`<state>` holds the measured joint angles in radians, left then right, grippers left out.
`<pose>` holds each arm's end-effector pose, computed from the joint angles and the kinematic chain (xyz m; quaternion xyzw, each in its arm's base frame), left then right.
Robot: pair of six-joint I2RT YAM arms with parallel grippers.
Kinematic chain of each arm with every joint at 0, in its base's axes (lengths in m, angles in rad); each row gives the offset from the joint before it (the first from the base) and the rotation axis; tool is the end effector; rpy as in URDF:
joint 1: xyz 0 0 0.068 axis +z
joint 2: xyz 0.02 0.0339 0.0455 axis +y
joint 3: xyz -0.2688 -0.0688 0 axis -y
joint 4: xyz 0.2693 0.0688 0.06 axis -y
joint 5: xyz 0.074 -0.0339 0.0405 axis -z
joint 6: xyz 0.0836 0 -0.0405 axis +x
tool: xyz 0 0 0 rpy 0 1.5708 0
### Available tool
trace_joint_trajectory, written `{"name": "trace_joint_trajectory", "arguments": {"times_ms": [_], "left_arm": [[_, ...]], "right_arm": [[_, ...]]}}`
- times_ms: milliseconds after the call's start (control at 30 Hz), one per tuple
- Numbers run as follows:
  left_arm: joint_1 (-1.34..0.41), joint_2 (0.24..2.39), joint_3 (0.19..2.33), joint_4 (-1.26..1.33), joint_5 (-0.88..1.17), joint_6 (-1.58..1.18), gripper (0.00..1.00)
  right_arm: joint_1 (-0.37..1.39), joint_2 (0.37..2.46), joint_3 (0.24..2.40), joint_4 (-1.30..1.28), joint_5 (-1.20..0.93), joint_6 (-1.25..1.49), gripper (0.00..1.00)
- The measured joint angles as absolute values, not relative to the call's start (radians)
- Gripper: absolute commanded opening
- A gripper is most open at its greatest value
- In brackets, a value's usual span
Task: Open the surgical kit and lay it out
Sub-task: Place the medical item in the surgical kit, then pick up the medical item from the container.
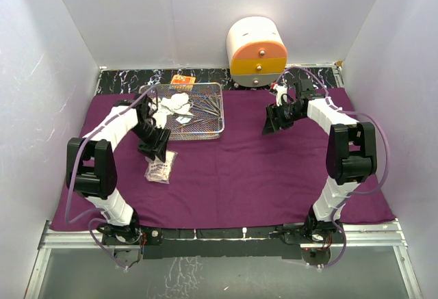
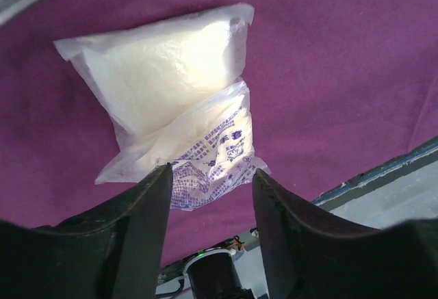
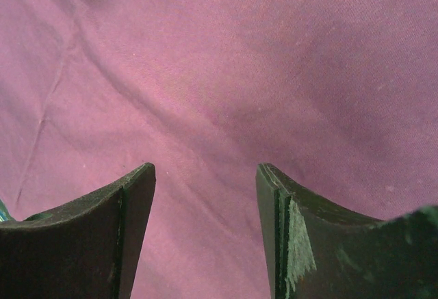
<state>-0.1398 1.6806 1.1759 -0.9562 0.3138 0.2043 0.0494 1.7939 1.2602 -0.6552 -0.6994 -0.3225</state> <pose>0.3242 -0.0717 0.1504 0.1773 0.9702 -0.1542 0.0592 0.3901 0.0732 0.1623 -0.2344 0.8945 0.3090 0.2224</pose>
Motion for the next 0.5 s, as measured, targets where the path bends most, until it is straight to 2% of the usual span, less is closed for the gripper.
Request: {"name": "trace_joint_trajectory", "arguments": {"times_ms": [233,500], "left_arm": [[-0.14,1.61,1.293,-0.953,0.267,0.238,0.72],[-0.14,1.59,1.422,-0.839,0.208,0.27,0.77]], "right_arm": [[0.049,1.794,1.26,-0.655,-0.705,-0.324,0.59],[0.049,1.794,1.26,-0.655,-0.706,-0.323,0.6]]}}
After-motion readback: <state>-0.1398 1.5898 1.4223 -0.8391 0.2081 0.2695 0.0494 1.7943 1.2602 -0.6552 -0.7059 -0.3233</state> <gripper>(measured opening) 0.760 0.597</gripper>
